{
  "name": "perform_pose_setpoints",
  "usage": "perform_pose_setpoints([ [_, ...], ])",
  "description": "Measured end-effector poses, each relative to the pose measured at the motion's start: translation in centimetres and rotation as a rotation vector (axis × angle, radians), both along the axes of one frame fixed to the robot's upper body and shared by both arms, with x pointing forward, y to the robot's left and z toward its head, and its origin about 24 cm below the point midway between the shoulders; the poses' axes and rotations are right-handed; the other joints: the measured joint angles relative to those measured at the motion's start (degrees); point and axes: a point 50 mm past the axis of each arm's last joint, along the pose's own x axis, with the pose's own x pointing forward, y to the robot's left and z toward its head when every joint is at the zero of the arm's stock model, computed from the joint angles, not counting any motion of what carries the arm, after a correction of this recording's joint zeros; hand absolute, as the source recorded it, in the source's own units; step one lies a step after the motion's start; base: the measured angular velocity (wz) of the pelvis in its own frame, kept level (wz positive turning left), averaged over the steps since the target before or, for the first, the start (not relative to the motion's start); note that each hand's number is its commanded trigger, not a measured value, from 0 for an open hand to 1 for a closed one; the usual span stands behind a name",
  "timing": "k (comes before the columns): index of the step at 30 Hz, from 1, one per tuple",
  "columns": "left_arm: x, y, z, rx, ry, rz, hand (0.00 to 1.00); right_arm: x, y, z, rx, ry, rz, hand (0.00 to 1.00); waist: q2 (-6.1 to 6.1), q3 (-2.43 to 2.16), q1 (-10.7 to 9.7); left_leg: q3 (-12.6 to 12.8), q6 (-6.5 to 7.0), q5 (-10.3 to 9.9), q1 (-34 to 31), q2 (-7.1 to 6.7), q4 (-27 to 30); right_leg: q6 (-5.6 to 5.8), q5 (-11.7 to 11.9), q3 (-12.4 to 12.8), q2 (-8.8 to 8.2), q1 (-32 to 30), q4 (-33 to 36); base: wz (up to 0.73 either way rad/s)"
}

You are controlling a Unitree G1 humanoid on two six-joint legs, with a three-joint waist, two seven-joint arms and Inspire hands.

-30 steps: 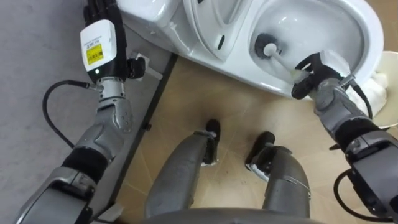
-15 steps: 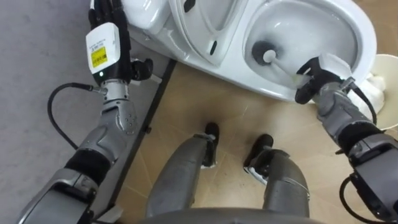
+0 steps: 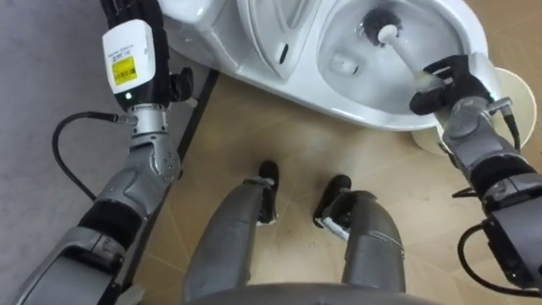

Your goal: Brush toilet

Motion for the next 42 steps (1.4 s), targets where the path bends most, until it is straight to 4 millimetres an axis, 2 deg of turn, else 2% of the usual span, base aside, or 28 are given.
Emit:
perform_pose_setpoints([
  [1, 0.0, -0.2, -0.1, -0.003, 0.007, -0.005, 0.0, -0.2, 0.3, -0.3, -0.021, 0.02, 0.034, 1.0, 0.66, -0.1, 0.1, -0.2, 0.02, 0.0, 0.0, 0.1, 0.0, 0.02, 0.3, -0.1, 0.12, 0.3, -0.4, 0.0],
  [3, -0.1, -0.6, -0.5, -0.003, 0.035, -0.022, 0.0, -1.0, 2.4, -1.9, -0.085, 0.088, 0.131, 1.0, 2.88, -0.17, 0.7, -0.5, 0.14, 0.0, 0.1, -0.05, 0.0, 0.12, 0.6, -0.2, 0.51, 0.6, -0.8, 0.0],
  [4, -0.2, -0.7, -0.6, -0.002, 0.042, -0.024, 0.0, -1.2, 2.7, -2.1, -0.094, 0.088, 0.127, 1.0, 3.41, -0.2, 0.8, -0.4, 0.16, 0.0, 0.1, -0.05, 0.0, 0.13, 0.6, -0.2, 0.52, 0.6, -0.9, -0.06],
  [5, -0.5, -0.7, -0.9, -0.005, 0.053, -0.021, 0.0, -1.4, 2.8, -2.2, -0.112, 0.088, 0.125, 1.0, 4.07, -0.44, 0.7, -0.3, 0.23, 0.0, 0.1, -0.09, -0.2, 0.14, 0.7, -0.1, 0.44, 0.4, -0.9, -0.1],
  [7, -0.8, -0.4, -1.2, -0.004, 0.064, -0.01, 0.0, -1.6, 2.8, -2.3, -0.129, 0.088, 0.136, 1.0, 4.31, -0.6, 0.7, 0.2, 0.18, 0.0, 0.4, 0.13, -0.5, -0.06, 0.7, -0.2, 0.43, 0.4, -1.0, -0.13],
  [10, -1.5, 0.2, -1.8, -0.013, 0.084, 0.017, 0.0, -2.7, 3.7, -2.9, -0.153, 0.098, 0.189, 1.0, 4.92, -1.03, 0.7, 0.4, -0.52, -0.4, 1.3, 1.56, -1.0, -0.72, 1.3, -0.3, 2.7, 2.2, -3.7, -0.16],
  [12, -1.7, 0.3, -2.0, -0.013, 0.092, 0.024, 0.0, -3.2, 4.0, -3.2, -0.152, 0.105, 0.205, 1.0, 5.08, -1.15, 0.9, 0.4, -1.01, -0.7, 2.3, 2.26, -1.3, -0.88, 1.6, -0.1, 4.01, 3.5, -5.2, -0.09],
  [15, -2.2, 0.7, -2.6, -0.015, 0.112, 0.039, 0.0, -3.8, 4.3, -3.5, -0.154, 0.122, 0.225, 1.0, 4.99, -1.22, 1.0, 0.4, -1.68, -0.8, 3.7, 2.82, -2.4, -1.31, 1.8, 0.0, 4.9, 4.7, -6.4, -0.11],
  [17, -2.6, 0.9, -2.9, -0.015, 0.127, 0.048, 0.0, -3.9, 4.3, -3.6, -0.169, 0.134, 0.238, 1.0, 4.95, -1.24, 0.7, 0.4, -2.01, -0.7, 4.8, 2.82, -2.9, -1.53, 1.6, -0.1, 4.82, 5.5, -6.6, 0.02],
  [20, -3.3, 1.1, -3.5, -0.016, 0.156, 0.051, 0.0, -4.5, 4.1, -4.2, -0.162, 0.165, 0.242, 1.0, 4.11, -1.43, 0.1, 0.5, -2.28, -0.6, 7.1, 2.58, -4.2, -1.55, 0.7, -0.1, 4.33, 7.3, -6.7, 0.06],
  [22, -3.4, 1.2, -3.8, -0.017, 0.176, 0.05, 0.0, -5.1, 3.9, -4.7, -0.152, 0.192, 0.246, 1.0, 2.96, -1.44, 0.0, 0.6, -2.36, -0.5, 8.6, 2.41, -4.7, -1.55, 0.2, -0.1, 4.06, 8.4, -6.6, 0.02],
  [24, -3.6, 1.4, -4.0, -0.021, 0.188, 0.051, 0.0, -6.1, 3.4, -5.4, -0.14, 0.228, 0.262, 1.0, 0.91, -1.36, -0.5, 0.5, -2.41, -0.5, 10.7, 2.18, -5.0, -1.33, -0.6, -0.1, 3.95, 10.6, -6.6, 0.09],
  [26, -3.8, 1.6, -4.2, -0.023, 0.204, 0.045, 0.0, -7.2, 3.2, -6.2, -0.122, 0.263, 0.268, 1.0, -0.37, -1.45, -0.8, 0.4, -2.41, -0.5, 12.3, 2.13, -5.1, -1.05, -1.0, -0.7, 3.96, 12.8, -7.2, 0.21],
  [29, -4.4, 1.8, -4.9, -0.027, 0.254, 0.032, 0.0, -8.8, 2.6, -7.2, -0.074, 0.316, 0.234, 1.0, -1.32, -1.4, -1.4, 0.4, -2.41, -0.5, 16.1, 2.06, -6.4, -0.46, -1.2, -1.6, 4.14, 17.4, -9.2, 0.17],
  [31, -5.5, 1.9, -5.7, -0.029, 0.309, 0.015, 0.0, -10.2, 2.0, -7.9, -0.03, 0.344, 0.199, 1.0, -1.89, -1.82, -1.4, 0.3, -2.39, -0.5, 19.9, 1.65, -9.9, 0.19, -1.2, -1.6, 4.04, 20.1, -10.7, 0.05],
  [34, -6.8, 2.3, -6.6, -0.008, 0.358, 0.011, 0.0, -11.9, 1.7, -8.8, 0.024, 0.383, 0.164, 1.0, -2.33, -2.23, -1.5, 0.1, -2.34, -0.5, 23.0, 1.67, -11.7, 0.64, -1.0, -1.8, 4.19, 23.2, -12.3, 0.03],
  [36, -8.5, 2.8, -7.5, -0.017, 0.418, 0.017, 0.0, -13.8, 1.5, -9.6, 0.084, 0.415, 0.12, 1.0, -2.41, -2.98, -1.6, -0.3, -2.34, -0.5, 25.9, 1.72, -13.0, 1.15, -0.6, -2.7, 4.83, 26.9, -15.0, 0.1],
  [37, -9.0, 2.9, -7.7, -0.021, 0.431, 0.022, 0.0, -14.3, 1.5, -9.7, 0.099, 0.421, 0.107, 1.0, -2.46, -3.17, -1.6, -0.5, -2.34, -0.5, 26.6, 1.71, -13.4, 1.25, -0.5, -2.9, 4.92, 27.7, -15.5, 0.08],
  [40, -12.3, 3.5, -9.4, -0.065, 0.538, 0.081, 0.0, -16.7, 1.3, -10.6, 0.183, 0.466, 0.041, 1.0, -2.66, -3.55, -1.6, -1.4, -2.35, -0.5, 31.2, 1.55, -15.3, 1.73, -0.4, -4.0, 5.35, 33.2, -18.5, 0.11],
  [42, -13.6, 3.7, -9.7, -0.096, 0.564, 0.105, 0.0, -17.8, 1.3, -11.0, 0.223, 0.484, 0.009, 1.0, -2.87, -3.68, -1.5, -2.1, -2.36, -0.5, 33.0, 1.48, -15.9, 1.93, -0.3, -5.0, 5.59, 35.7, -20.1, 0.19],
])
